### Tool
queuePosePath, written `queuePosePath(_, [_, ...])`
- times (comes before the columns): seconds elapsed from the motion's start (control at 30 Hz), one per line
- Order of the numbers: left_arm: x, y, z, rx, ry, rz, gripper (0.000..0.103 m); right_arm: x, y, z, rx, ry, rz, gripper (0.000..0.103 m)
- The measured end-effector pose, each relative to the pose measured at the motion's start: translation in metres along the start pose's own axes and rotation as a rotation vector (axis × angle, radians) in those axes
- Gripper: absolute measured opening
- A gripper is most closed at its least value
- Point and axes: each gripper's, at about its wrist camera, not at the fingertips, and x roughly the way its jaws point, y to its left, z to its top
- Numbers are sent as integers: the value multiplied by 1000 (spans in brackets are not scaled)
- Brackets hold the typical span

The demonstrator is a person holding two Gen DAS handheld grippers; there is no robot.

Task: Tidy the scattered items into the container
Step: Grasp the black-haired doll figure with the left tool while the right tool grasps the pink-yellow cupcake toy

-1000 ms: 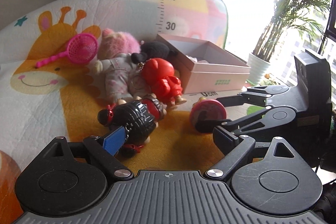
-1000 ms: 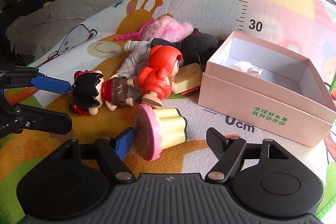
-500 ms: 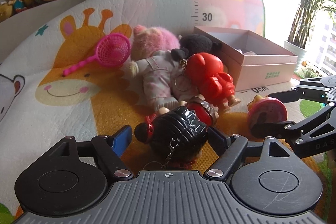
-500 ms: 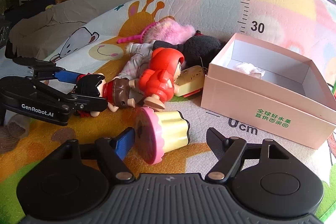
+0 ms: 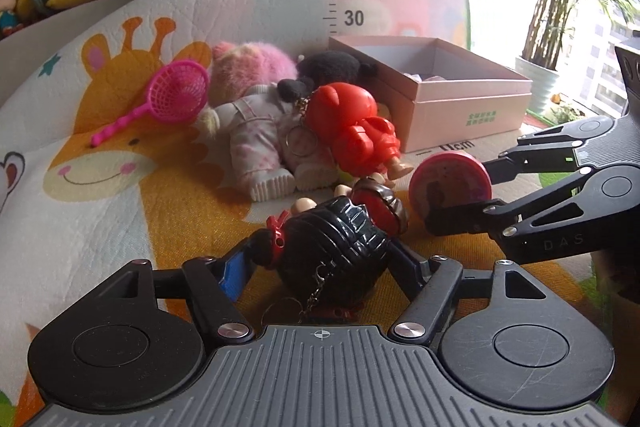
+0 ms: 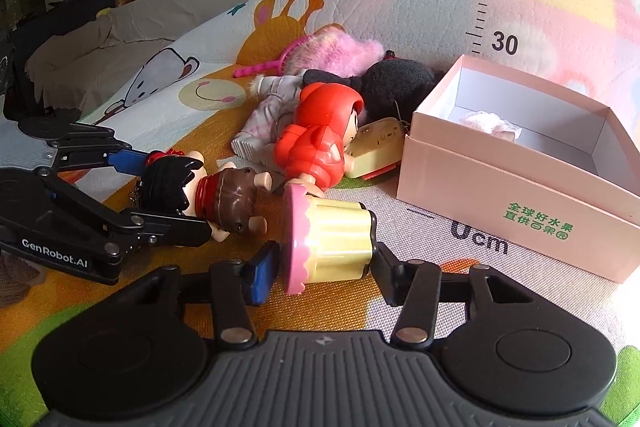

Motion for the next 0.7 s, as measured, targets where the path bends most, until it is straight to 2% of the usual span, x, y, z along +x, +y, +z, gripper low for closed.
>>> queuePosePath(0.07, [3, 2, 2, 1, -1, 14, 85, 0, 0, 0, -1, -1, -2, 50])
queuePosePath(0.13, [6, 3, 5, 0, -1, 17, 85, 1, -1, 0, -1, -1, -2, 50])
queuePosePath(0.27, [13, 0, 7, 18, 16, 7, 83, 1, -1, 0, -2, -1, 2, 50])
queuePosePath(0.37, [14, -4, 5, 33, 23, 0, 72, 1, 1, -1, -15, -1, 1, 48])
queuePosePath(0.7, [16, -3, 6, 20, 32, 8, 75, 3, 0, -2, -20, -5, 4, 49])
